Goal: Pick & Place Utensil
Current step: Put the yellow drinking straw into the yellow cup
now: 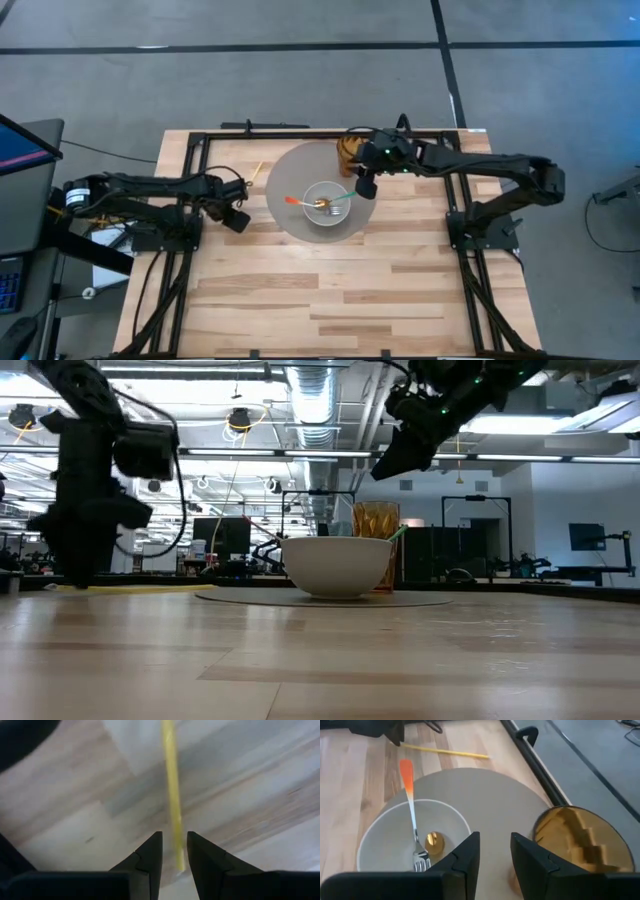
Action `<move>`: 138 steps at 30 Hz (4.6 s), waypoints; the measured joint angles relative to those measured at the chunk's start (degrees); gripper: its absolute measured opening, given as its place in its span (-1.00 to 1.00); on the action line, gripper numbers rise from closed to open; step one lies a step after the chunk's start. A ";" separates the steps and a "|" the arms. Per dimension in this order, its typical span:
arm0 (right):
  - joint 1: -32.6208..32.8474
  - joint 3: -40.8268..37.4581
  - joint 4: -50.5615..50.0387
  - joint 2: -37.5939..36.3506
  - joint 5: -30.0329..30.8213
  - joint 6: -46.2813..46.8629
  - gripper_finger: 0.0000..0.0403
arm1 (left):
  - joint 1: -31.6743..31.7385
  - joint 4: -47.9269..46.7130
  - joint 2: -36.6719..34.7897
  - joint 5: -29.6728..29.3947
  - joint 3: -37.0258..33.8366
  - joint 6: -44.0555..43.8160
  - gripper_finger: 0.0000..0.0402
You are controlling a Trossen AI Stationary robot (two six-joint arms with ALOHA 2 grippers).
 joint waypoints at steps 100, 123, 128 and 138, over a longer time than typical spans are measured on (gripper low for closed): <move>-1.16 11.13 37.40 15.18 -26.96 -0.13 -0.98 | -8.95 51.69 -0.06 -13.33 11.29 40.67 -0.80; -3.90 11.15 5.89 -1.01 -2.30 -5.97 -1.00 | -8.96 51.48 -0.07 -17.94 11.11 40.52 -0.44; -5.91 10.39 -3.76 -5.20 5.70 -2.79 -1.00 | -8.96 51.48 -0.07 -17.94 11.11 40.22 -0.44; -9.10 8.42 -2.88 1.00 5.51 -2.79 -0.97 | -8.95 51.52 -0.07 -17.93 11.10 40.22 -0.44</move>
